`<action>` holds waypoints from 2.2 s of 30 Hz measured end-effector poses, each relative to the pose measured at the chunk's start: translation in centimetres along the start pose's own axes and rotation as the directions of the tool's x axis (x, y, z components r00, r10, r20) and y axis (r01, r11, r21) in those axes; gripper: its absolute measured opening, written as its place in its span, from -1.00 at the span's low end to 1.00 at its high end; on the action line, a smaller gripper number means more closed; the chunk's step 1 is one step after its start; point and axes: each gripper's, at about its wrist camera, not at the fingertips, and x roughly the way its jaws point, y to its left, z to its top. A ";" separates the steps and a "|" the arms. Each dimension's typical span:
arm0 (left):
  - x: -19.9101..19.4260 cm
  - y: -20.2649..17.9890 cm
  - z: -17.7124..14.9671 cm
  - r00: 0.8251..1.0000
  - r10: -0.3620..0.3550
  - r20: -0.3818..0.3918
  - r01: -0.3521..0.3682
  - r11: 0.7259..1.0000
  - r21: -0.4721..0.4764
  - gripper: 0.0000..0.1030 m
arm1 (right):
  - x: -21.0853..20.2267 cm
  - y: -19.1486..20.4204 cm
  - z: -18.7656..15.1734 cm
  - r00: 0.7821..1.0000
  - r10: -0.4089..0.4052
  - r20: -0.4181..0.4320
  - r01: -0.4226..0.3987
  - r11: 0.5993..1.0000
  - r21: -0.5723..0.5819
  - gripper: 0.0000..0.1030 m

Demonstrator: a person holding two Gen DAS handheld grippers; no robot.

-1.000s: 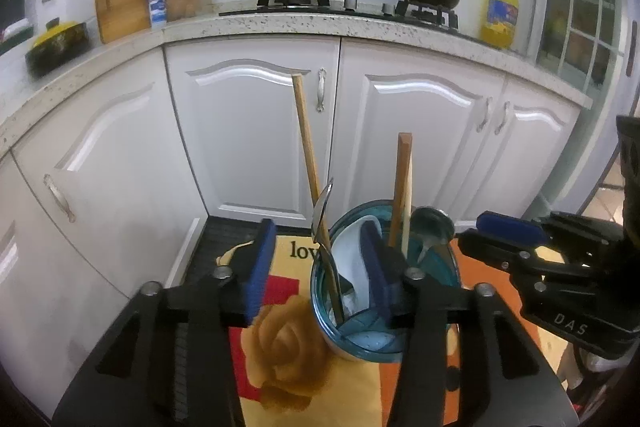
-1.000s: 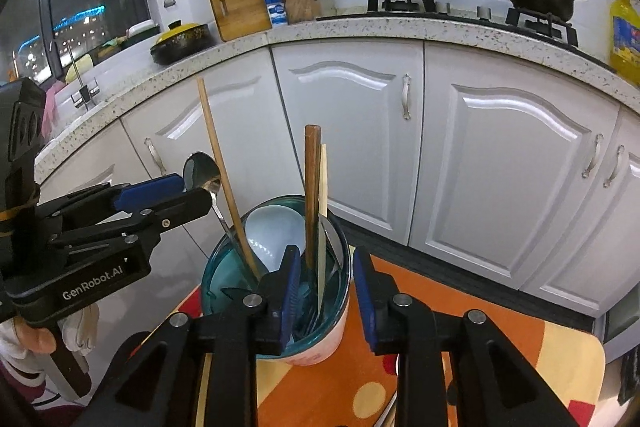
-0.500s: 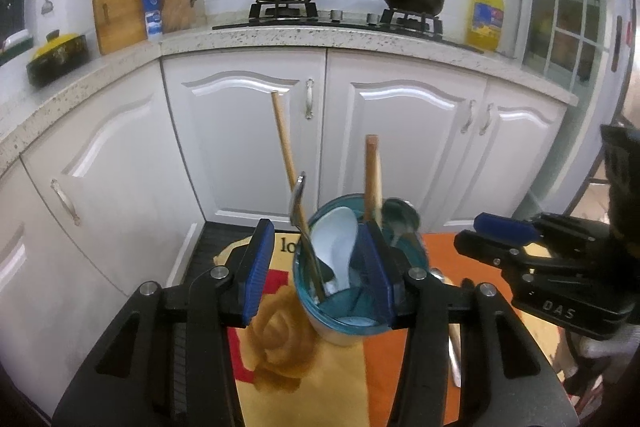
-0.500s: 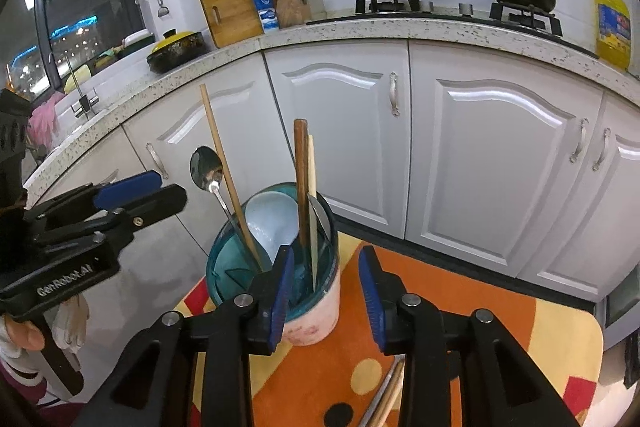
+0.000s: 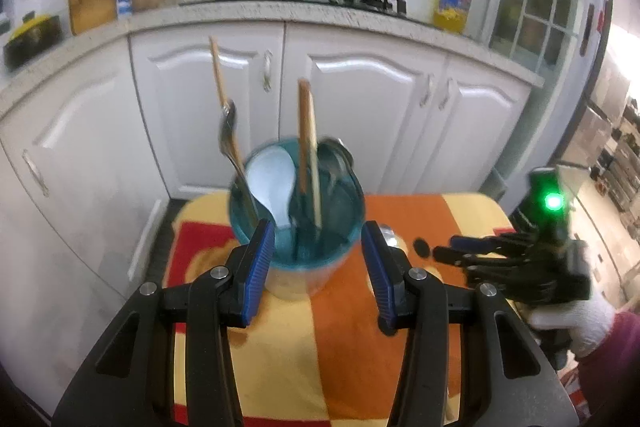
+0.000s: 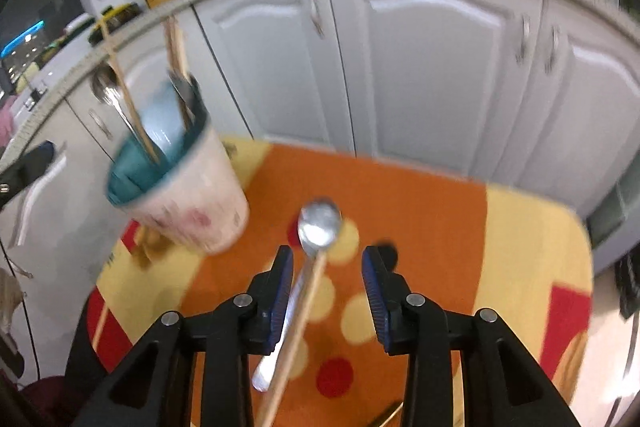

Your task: Organize utensils

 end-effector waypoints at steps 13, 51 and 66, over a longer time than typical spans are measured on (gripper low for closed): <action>2.6 -2.5 -2.7 0.994 -0.041 -0.103 0.045 0.998 0.034 -0.13 | 4.7 1.4 -2.0 0.994 -0.065 -0.088 0.060 0.997 -0.056 -0.40; 5.2 -5.0 -4.8 0.974 -0.084 -0.210 0.098 0.994 0.055 -0.14 | 1.1 1.0 -5.7 0.988 -0.072 -0.136 0.054 0.989 -0.137 -0.42; 5.9 -5.6 -5.5 0.967 -0.100 -0.235 0.115 0.992 0.052 -0.13 | -0.3 -1.0 -6.0 0.989 0.022 -0.143 -0.029 0.998 -0.047 -0.41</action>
